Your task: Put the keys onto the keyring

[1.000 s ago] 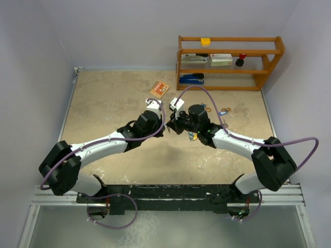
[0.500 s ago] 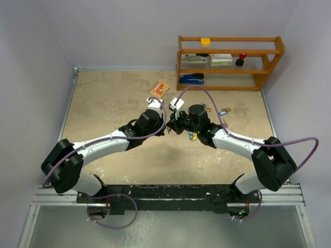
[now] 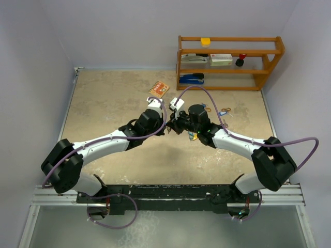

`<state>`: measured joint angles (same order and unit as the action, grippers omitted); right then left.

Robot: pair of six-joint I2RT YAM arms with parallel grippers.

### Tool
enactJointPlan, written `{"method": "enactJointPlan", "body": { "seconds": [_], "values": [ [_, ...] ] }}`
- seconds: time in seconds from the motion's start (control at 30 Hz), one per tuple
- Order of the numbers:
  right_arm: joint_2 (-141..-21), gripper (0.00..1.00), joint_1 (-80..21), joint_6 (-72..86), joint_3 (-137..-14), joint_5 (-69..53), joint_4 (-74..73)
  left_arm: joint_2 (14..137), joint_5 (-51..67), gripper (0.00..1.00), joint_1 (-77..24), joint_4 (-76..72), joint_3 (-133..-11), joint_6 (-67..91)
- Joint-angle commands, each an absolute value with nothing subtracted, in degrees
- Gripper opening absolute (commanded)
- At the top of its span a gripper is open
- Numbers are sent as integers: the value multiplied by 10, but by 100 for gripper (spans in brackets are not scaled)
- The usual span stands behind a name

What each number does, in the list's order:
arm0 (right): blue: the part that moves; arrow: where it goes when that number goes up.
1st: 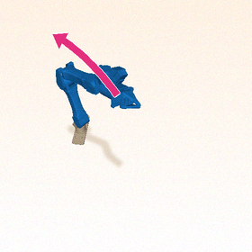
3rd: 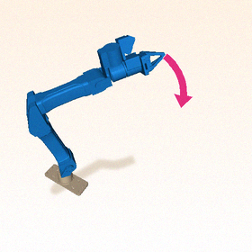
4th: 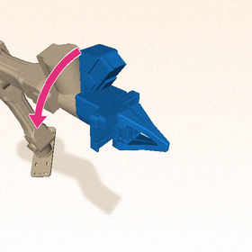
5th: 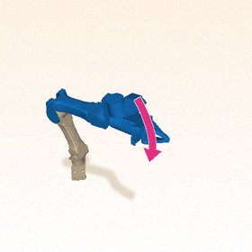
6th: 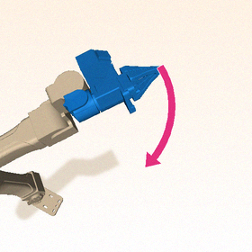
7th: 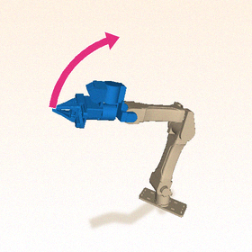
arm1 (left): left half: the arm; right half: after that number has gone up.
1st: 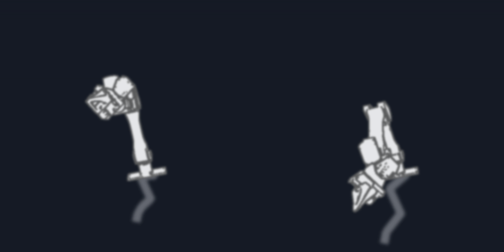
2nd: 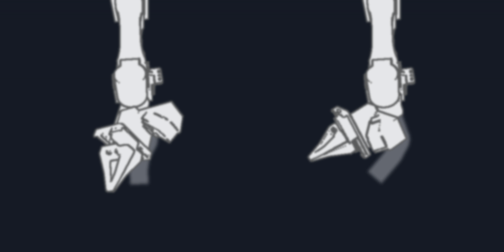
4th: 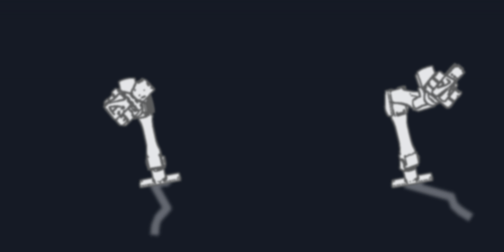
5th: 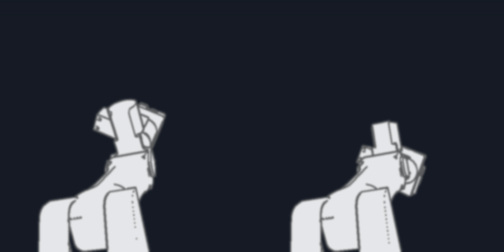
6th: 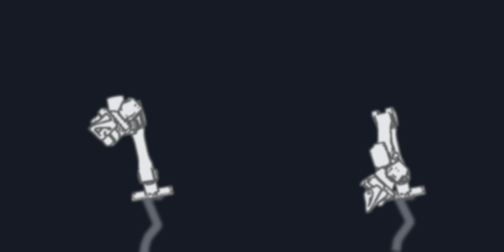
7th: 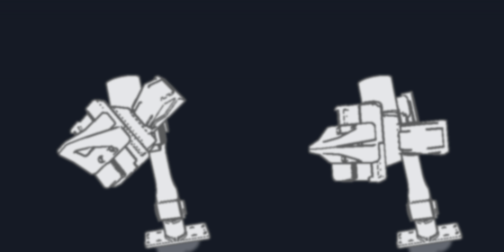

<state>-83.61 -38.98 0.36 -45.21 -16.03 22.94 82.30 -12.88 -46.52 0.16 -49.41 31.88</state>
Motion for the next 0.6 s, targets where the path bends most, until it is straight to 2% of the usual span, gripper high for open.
{"method": "enactJointPlan", "body": {
  "seconds": [0.0, 0.57],
  "values": [
    [-827, 0, -390, -8, -460, -169, 237, 823, -138, 0, -464, -31, -529, 315],
    [-828, 0, -390, -8, -457, -162, 236, 820, -142, 0, -464, -36, -528, 318]
  ]
}}
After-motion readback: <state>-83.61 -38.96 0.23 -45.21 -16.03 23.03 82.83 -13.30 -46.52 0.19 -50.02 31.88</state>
